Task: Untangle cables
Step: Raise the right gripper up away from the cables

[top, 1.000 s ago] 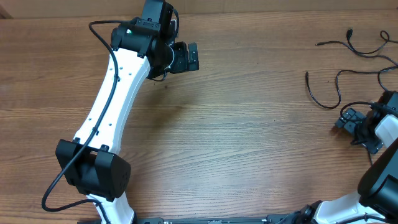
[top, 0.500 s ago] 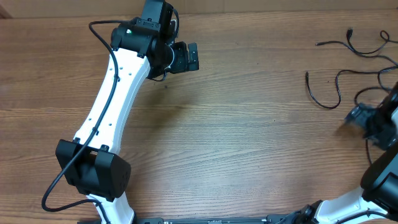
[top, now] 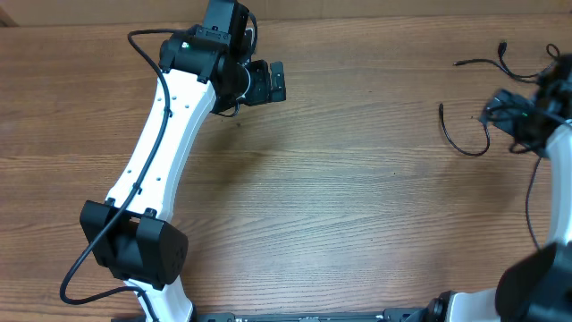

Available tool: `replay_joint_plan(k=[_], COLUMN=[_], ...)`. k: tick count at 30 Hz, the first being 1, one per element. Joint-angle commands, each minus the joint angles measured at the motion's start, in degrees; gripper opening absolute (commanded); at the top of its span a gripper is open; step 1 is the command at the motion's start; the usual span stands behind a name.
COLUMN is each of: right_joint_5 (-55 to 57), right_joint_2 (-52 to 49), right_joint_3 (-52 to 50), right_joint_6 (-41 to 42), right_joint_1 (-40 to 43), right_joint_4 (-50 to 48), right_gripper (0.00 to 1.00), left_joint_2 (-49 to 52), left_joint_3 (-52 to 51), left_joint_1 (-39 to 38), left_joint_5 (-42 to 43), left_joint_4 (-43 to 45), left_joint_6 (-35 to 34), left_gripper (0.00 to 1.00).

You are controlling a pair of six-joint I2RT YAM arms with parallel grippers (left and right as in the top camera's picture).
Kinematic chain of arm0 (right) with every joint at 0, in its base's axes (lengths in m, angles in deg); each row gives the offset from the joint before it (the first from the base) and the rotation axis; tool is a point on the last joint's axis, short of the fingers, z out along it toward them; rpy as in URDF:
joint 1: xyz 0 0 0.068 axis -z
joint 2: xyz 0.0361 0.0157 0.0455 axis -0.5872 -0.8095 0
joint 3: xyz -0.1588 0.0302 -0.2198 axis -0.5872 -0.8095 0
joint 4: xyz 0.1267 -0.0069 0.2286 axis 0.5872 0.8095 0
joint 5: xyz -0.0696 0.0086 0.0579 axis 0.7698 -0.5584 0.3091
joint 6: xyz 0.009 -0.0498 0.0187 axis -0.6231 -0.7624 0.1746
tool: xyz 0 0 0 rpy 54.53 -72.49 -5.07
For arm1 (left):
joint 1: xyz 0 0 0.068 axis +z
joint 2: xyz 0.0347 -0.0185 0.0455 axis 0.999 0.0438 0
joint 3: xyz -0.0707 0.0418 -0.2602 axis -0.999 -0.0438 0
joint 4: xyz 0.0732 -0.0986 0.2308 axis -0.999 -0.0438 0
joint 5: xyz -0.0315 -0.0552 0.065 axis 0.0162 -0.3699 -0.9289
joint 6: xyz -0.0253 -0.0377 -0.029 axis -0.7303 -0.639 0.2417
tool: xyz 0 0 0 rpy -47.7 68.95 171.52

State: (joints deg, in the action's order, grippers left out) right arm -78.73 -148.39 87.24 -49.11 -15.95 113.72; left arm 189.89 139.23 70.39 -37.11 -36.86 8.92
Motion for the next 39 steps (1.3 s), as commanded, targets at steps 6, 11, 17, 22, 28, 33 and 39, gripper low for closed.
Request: replay_joint_plan(k=[6, 11, 17, 22, 28, 33, 39], right_joint_5=[-0.83, -0.83, -0.81, -0.81, -0.81, -0.81, -0.81], right_joint_2=[7.52, 6.97, 6.99, 6.97, 6.97, 6.99, 6.97], right_joint_3=[1.95, 1.86, 1.86, 1.86, 1.86, 1.86, 1.86], right_joint_6=[0.59, 0.59, 0.59, 0.59, 0.59, 0.59, 0.59], right_joint_1=[-13.6, -16.24, -16.31, -16.31, -16.31, -16.31, -16.31], right_joint_4=[-3.26, -3.28, -3.28, -3.26, -3.28, -3.28, -3.28], right_gripper=[1.0, 1.0, 1.0, 1.0, 1.0, 1.0, 1.0], left_joint_2=[0.26, 0.26, 0.26, 0.26, 0.26, 0.26, 0.26], left_joint_3=[0.39, 0.39, 0.39, 0.39, 0.39, 0.39, 0.39], left_joint_1=[0.24, 0.2, 0.2, 0.2, 0.2, 0.2, 0.2], left_joint_5=[-0.33, -0.33, -0.33, -0.33, -0.33, -0.33, -0.35], left_joint_4=[0.11, 0.11, 0.09, 0.11, 0.11, 0.09, 0.11], left_joint_6=[0.66, 0.66, 0.66, 0.66, 0.66, 0.66, 0.66], left_gripper=[0.99, 1.0, 0.99, 1.0, 1.0, 1.0, 0.99])
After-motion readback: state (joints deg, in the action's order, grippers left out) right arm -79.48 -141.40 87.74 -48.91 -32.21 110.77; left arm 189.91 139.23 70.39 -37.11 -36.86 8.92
